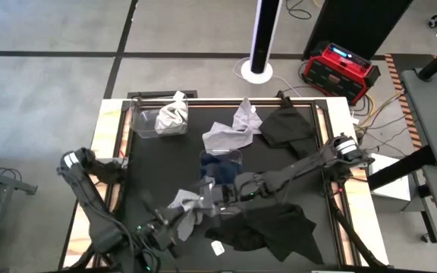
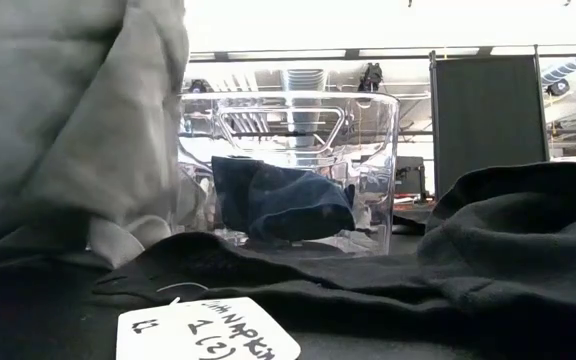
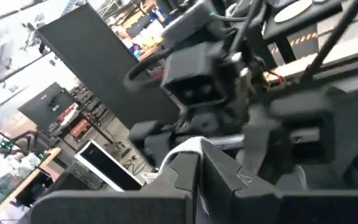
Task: Sort towels by color in basket
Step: Put the bottom gray towel into the top transparent bin
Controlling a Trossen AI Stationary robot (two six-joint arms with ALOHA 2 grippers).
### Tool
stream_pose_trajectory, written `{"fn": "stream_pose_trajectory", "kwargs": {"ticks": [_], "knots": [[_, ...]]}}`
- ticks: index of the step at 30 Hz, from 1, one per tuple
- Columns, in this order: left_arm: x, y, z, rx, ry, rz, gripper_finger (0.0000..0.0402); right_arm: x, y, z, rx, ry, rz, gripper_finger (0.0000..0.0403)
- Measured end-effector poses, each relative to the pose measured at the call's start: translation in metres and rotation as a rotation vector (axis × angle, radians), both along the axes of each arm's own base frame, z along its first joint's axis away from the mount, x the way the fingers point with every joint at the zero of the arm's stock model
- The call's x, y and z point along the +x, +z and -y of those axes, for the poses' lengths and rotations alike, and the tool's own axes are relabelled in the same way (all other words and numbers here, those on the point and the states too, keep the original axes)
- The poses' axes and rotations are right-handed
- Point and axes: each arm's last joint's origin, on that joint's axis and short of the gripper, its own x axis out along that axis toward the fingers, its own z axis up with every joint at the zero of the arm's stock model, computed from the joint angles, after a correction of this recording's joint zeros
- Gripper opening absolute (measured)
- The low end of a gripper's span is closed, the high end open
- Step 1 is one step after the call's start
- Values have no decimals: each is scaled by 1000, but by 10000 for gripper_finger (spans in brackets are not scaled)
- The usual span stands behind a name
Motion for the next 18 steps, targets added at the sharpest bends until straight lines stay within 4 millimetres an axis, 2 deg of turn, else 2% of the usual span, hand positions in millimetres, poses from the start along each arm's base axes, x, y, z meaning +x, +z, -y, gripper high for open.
{"fn": "stream_pose_trajectory", "kwargs": {"ticks": [3,5,8,10,11,14,18], "knots": [[5,-14,9,12,-1,-13,0,7,-8,-2,-17,0,-16,244],[6,-20,13,8,-1,-10,0,9,-11,-3,-29,0,-14,206],[8,-27,16,-32,7,11,0,9,-14,-4,-58,2,-36,121],[8,-29,16,-95,3,10,8,8,-16,-6,-91,8,-57,50],[8,-29,16,-124,-2,-5,15,8,-17,-8,-107,12,-68,31],[7,-32,16,-177,-5,-21,54,6,-20,-13,-123,25,-96,15],[5,-33,18,-205,-18,-48,128,3,-25,-20,-122,44,-144,10]]}}
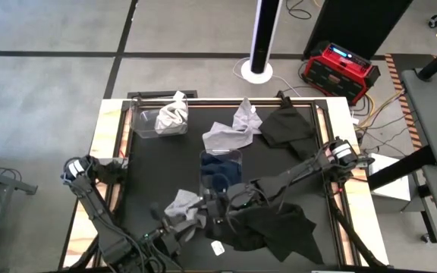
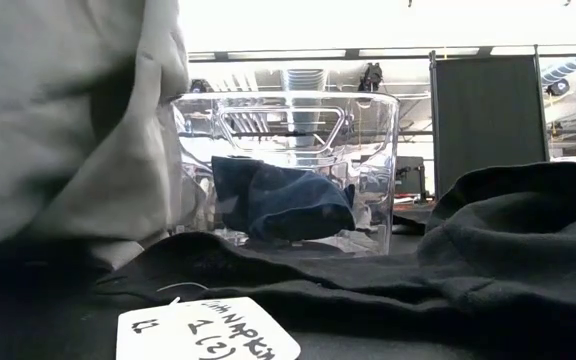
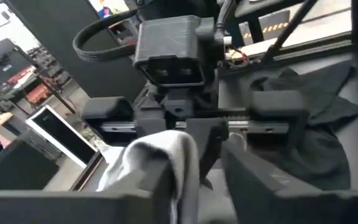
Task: Sort towels by color in basket
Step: Put the bottom gray towel into the top transparent bin
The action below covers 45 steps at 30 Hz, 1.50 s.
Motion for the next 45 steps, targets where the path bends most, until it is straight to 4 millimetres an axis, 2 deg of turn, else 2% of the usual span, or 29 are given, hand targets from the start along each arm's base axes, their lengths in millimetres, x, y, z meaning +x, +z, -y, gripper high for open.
{"fn": "stream_pose_trajectory", "kwargs": {"ticks": [4,8,13,18,21,24,26,30,34,39,42,45], "knots": [[-5,4,-3,41,-5,-7,198,-8,9,-6,44,85,-33,9],[-13,10,-8,71,-13,-27,235,-21,26,-12,123,184,-49,9],[-14,7,-7,69,-27,-63,239,-42,39,-21,132,183,-95,9],[-4,-18,5,37,-87,-113,226,-64,57,-35,94,64,-82,9],[9,-30,19,6,-246,-162,216,-74,64,-44,86,26,-65,9],[25,-36,32,-12,-511,-171,209,-84,73,-52,110,-3,-47,9],[35,-37,33,2,-678,-136,205,-90,79,-56,123,-19,-34,9],[52,-46,10,50,-829,-127,201,-101,84,-66,133,-18,-25,9],[54,-39,-31,27,-840,-120,197,-112,86,-79,145,26,-27,9],[26,-19,-80,-19,-840,-21,194,-122,88,-91,167,47,-26,9],[0,-7,-103,-42,-826,50,194,-124,89,-91,159,-29,-10,9],[-21,-3,-122,-50,-733,98,194,-123,90,-88,144,-107,9,9]]}}
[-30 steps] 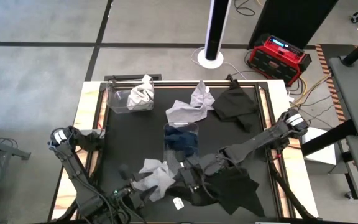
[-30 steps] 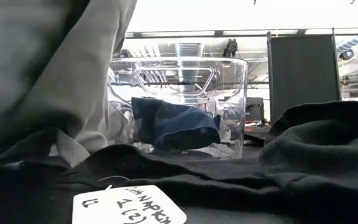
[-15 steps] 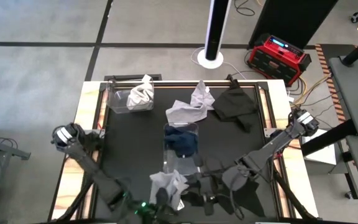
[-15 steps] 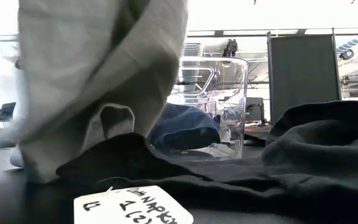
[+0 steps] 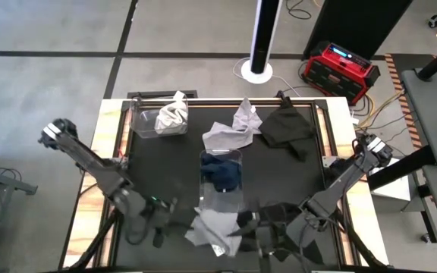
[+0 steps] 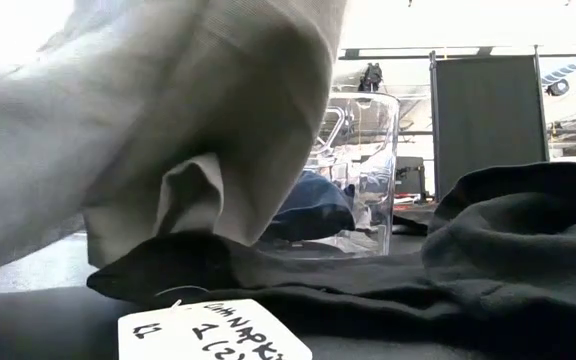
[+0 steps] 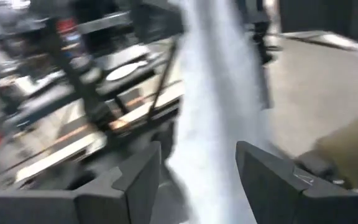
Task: Sort towels by color in basket
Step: Put the bottom gray towel into the top transparent bin
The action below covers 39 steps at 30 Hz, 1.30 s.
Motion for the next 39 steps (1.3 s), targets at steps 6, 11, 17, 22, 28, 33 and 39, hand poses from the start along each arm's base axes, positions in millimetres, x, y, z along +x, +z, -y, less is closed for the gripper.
{"fn": "stream_pose_trajectory", "kwargs": {"ticks": [6,11,17,22,28,33,39], "knots": [[-20,-6,-26,-59,175,90,194,8,14,14,-109,-90,52,9],[-23,-23,-36,-97,248,132,194,23,35,40,-209,-158,69,9],[-28,-49,-46,-210,547,140,194,50,47,93,-139,-248,76,9],[-34,-59,-40,-322,457,180,194,64,42,126,-34,-134,34,9],[-46,-55,-33,-240,477,230,197,67,36,134,-23,-85,-23,9],[-53,-35,-34,-172,607,237,220,67,35,134,-34,-83,-36,9],[-59,-6,-32,-211,579,221,241,69,36,145,-37,-147,-20,9]]}}
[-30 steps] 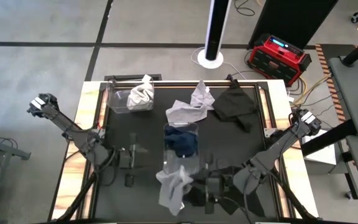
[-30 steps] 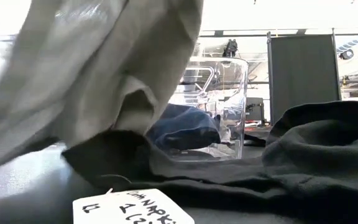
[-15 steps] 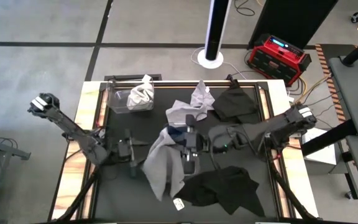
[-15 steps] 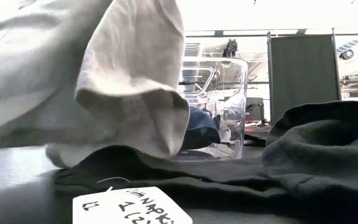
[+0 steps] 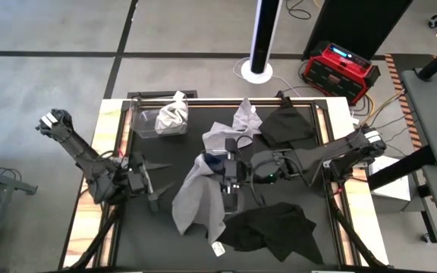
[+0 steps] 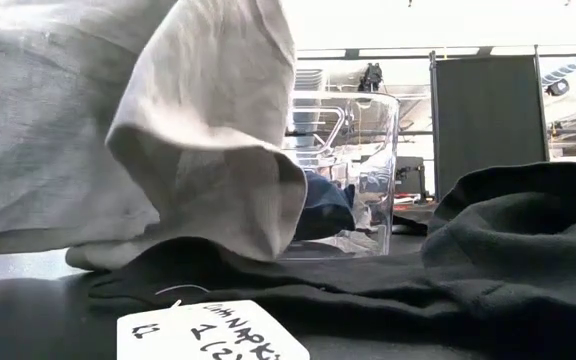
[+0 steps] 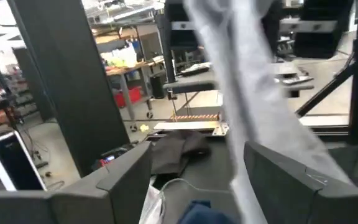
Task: Sort towels by color in basket
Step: Put the bottom gray towel into the top transparent bin
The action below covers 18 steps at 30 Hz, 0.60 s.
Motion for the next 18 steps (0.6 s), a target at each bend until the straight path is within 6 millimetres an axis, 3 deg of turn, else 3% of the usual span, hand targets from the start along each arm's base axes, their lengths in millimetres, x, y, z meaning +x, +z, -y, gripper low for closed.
{"fn": "stream_pose_trajectory", "kwargs": {"ticks": [7,15,18], "knots": [[12,-8,15,-36,-133,-52,243,5,-1,21,-42,-54,-9,9],[22,-23,17,-27,235,-37,245,7,-2,31,-31,41,-14,9],[26,-27,17,-14,257,-45,252,7,-1,32,-32,40,-12,9]]}}
